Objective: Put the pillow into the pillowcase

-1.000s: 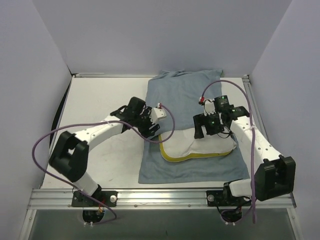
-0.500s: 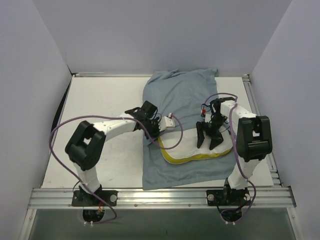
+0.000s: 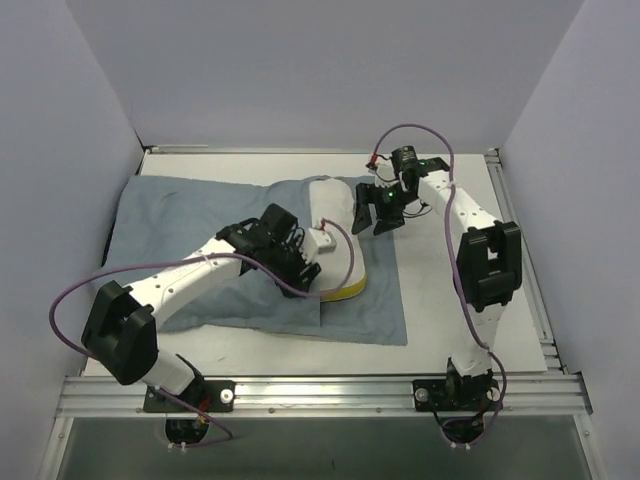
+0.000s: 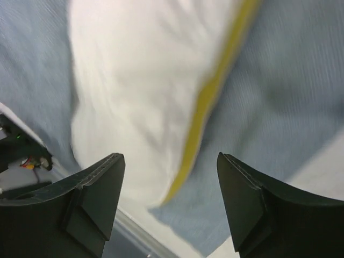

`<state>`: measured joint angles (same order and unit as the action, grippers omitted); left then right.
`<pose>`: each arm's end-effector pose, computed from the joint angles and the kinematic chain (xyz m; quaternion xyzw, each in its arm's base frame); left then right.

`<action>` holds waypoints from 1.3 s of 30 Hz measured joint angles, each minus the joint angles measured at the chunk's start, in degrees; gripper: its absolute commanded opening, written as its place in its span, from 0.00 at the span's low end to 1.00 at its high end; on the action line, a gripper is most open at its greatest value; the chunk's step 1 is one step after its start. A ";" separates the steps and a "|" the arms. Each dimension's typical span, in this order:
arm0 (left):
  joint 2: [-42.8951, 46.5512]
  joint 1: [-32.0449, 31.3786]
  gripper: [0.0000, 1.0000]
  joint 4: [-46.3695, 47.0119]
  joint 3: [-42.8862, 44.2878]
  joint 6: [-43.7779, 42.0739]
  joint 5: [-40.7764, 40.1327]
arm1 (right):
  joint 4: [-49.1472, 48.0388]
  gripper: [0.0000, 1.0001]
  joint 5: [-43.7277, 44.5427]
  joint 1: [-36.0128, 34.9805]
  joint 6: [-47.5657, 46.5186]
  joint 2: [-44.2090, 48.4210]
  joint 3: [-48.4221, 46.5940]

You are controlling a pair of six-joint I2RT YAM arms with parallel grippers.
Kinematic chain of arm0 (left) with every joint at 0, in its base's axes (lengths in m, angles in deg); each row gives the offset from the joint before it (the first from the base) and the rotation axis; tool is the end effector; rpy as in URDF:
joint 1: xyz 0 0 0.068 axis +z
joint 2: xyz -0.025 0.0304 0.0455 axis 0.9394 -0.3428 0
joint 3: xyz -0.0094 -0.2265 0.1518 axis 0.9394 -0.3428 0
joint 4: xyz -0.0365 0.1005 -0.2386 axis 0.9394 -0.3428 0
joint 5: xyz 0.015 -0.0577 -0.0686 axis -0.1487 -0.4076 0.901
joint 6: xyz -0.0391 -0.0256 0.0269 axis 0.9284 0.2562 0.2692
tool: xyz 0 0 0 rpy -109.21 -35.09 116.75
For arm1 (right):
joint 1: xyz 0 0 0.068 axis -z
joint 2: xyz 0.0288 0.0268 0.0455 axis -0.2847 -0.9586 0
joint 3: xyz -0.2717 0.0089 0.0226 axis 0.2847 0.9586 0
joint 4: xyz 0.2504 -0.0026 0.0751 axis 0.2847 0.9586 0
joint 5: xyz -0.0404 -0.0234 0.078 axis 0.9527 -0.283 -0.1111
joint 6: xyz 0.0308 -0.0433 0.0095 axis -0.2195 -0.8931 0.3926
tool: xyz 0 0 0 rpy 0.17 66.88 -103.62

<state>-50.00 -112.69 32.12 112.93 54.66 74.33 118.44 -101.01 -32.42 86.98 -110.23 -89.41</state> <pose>0.2124 -0.2149 0.2491 0.5324 0.7829 -0.2382 0.2164 0.4199 0.1402 0.2517 -0.1811 0.8990 0.3260 0.2295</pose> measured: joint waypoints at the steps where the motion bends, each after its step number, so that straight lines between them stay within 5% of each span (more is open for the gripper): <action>1: -0.11 2.05 0.69 -0.98 1.42 1.60 -0.83 | 0.17 0.71 -0.81 0.37 0.48 1.84 2.60; 9: -6.03 12.24 0.72 -2.34 21.14 13.57 -10.45 | 1.49 0.75 -4.00 10.62 6.40 6.64 9.44; 19: -19.02 21.00 0.70 -6.36 23.74 26.25 -16.50 | -5.44 0.81 -10.40 -1.31 14.16 -5.62 -2.91; 21: -20.87 21.20 0.68 -6.80 24.26 27.39 -17.77 | -6.12 0.61 -11.80 -3.91 14.75 -6.91 -1.68; 25: -25.16 20.33 0.56 -7.76 27.85 28.37 -18.62 | -8.20 0.03 -16.09 -5.51 14.99 -8.24 5.20; 26: -26.38 20.24 0.46 -8.17 29.18 28.59 -18.38 | -8.50 0.00 -17.29 -5.05 14.62 -8.04 7.48; 31: -31.04 19.69 0.08 -8.66 34.95 29.79 -12.94 | -4.79 0.01 -22.18 -0.66 8.76 -3.02 18.08; 33: -32.00 18.91 0.01 -7.98 36.35 29.64 -9.57 | 0.37 0.21 -22.49 1.44 4.17 -1.84 17.14; 34: -32.13 18.16 0.02 -7.15 36.59 29.22 -8.00 | 3.63 0.46 -22.58 2.49 2.05 -1.86 15.32; 35: -32.13 17.44 0.06 -6.56 36.70 28.74 -6.86 | 6.56 0.56 -22.58 3.72 -0.07 -1.92 13.14; 39: -32.09 14.62 0.61 -5.57 38.36 26.43 -3.98 | 12.41 0.68 -22.75 8.98 -4.02 -1.92 6.21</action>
<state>-82.09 -98.07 26.54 151.29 81.09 70.35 130.85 -123.77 -23.44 82.95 -112.15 -83.20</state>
